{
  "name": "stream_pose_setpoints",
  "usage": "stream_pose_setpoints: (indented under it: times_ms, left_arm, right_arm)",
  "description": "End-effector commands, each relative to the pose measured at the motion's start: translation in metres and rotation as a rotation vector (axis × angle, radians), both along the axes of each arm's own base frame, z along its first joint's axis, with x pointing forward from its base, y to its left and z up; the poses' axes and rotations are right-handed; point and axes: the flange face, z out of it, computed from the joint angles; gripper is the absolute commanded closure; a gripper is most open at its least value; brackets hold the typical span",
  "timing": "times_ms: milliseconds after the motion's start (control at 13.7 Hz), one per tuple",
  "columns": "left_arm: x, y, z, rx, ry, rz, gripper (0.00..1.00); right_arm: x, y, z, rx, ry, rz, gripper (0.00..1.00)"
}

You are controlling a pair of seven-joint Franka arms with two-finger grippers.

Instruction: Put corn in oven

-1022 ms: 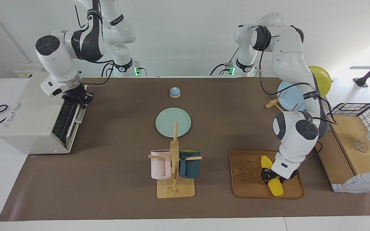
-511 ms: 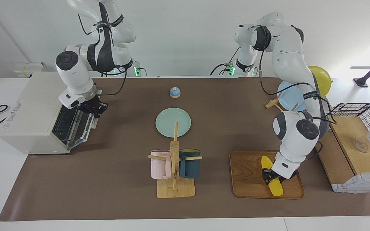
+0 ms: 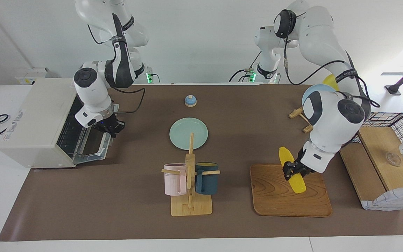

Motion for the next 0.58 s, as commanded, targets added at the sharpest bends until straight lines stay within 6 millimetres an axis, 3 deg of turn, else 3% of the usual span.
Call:
stream_pose_setpoints:
  times_ms: [0, 146, 292, 511]
  left_arm:
    - [-0.072, -0.048, 0.026, 0.002, 0.047, 0.050, 1.00]
    - [-0.122, -0.104, 0.012, 0.011, 0.092, 0.068, 1.00]
    - [-0.162, -0.153, -0.004, 0.001, 0.077, 0.056, 1.00]
    - [-0.232, -0.221, -0.018, -0.035, 0.043, 0.039, 1.00]
  right_arm:
    - [-0.002, -0.012, -0.017, -0.011, -0.035, -0.003, 1.00]
    - [-0.007, -0.008, -0.033, -0.003, -0.048, -0.004, 1.00]
    - [-0.005, 0.015, -0.048, 0.015, -0.052, 0.002, 1.00]
    - [0.000, 0.023, -0.064, 0.023, -0.061, -0.006, 1.00]
